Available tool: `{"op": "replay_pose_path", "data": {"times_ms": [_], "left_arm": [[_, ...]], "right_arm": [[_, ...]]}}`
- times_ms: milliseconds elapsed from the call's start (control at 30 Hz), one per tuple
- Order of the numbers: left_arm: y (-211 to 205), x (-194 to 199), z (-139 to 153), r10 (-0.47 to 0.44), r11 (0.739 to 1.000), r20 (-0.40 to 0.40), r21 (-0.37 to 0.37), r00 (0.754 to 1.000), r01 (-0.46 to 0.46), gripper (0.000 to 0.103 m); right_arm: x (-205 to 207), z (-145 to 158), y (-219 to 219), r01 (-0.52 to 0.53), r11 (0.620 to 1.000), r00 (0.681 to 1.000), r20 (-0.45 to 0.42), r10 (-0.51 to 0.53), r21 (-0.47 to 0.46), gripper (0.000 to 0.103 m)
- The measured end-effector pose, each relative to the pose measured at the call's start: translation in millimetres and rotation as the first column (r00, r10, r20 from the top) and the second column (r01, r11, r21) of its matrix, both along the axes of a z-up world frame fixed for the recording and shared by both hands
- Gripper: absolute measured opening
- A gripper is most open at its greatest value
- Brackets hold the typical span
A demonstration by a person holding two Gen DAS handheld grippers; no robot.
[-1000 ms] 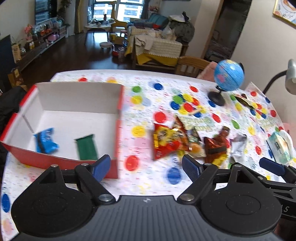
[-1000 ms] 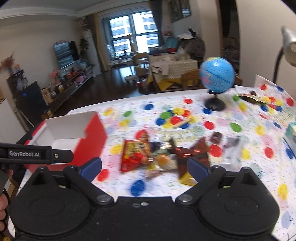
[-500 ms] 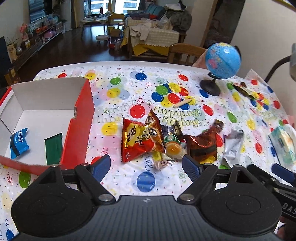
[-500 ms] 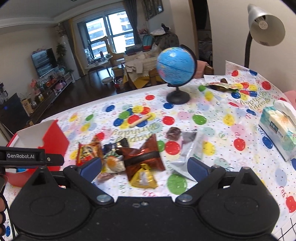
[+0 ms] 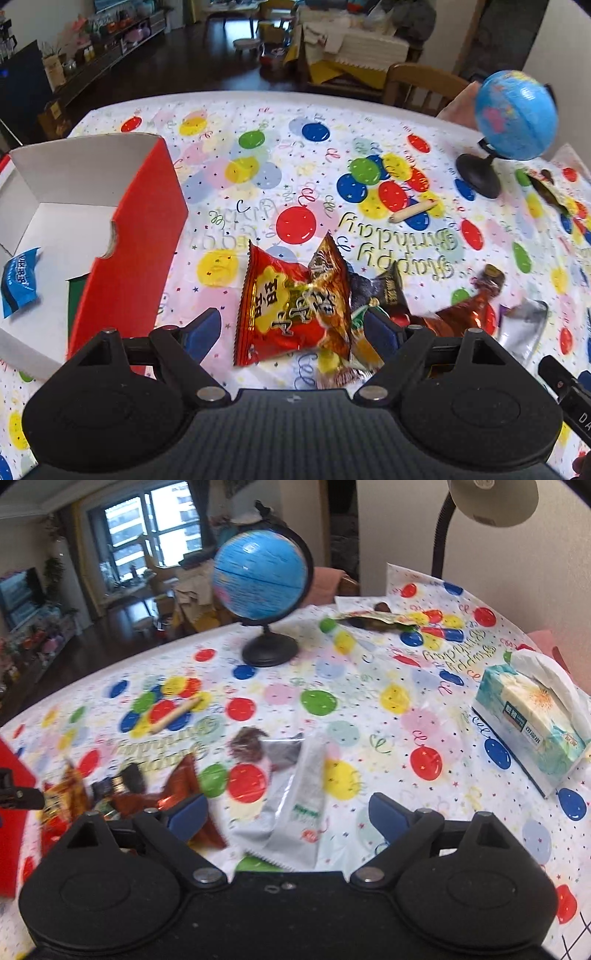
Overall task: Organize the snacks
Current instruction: 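Grasp the red chip bag with the left tool while the right tool grasps the silver packet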
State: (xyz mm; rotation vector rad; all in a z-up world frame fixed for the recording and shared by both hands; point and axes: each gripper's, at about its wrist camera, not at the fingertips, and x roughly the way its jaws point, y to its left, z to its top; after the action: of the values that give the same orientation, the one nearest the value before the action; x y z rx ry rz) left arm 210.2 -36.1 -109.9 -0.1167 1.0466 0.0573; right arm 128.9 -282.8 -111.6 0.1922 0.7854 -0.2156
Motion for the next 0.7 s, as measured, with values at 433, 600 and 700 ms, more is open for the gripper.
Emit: {"op": "replay_pose_path", "data": {"times_ms": [433, 600, 700], "left_arm": [[-3, 45, -33, 0.038, 0.999, -0.097, -0.008, 0.995, -0.039, 0.085], [4, 52, -37, 0.046, 0.995, -0.129, -0.078, 0.991, -0.057, 0.084], [11, 53, -44, 0.072, 0.990, -0.158, -0.108, 0.985, -0.090, 0.084]], "right_arm": [[48, -35, -15, 0.048, 0.999, 0.995, -0.089, -0.049, -0.016, 0.090], [57, -47, -20, 0.058, 0.998, 0.991, -0.121, -0.058, 0.001, 0.086], [59, -51, -21, 0.053, 0.998, 0.990, -0.132, -0.051, 0.015, 0.082]]}}
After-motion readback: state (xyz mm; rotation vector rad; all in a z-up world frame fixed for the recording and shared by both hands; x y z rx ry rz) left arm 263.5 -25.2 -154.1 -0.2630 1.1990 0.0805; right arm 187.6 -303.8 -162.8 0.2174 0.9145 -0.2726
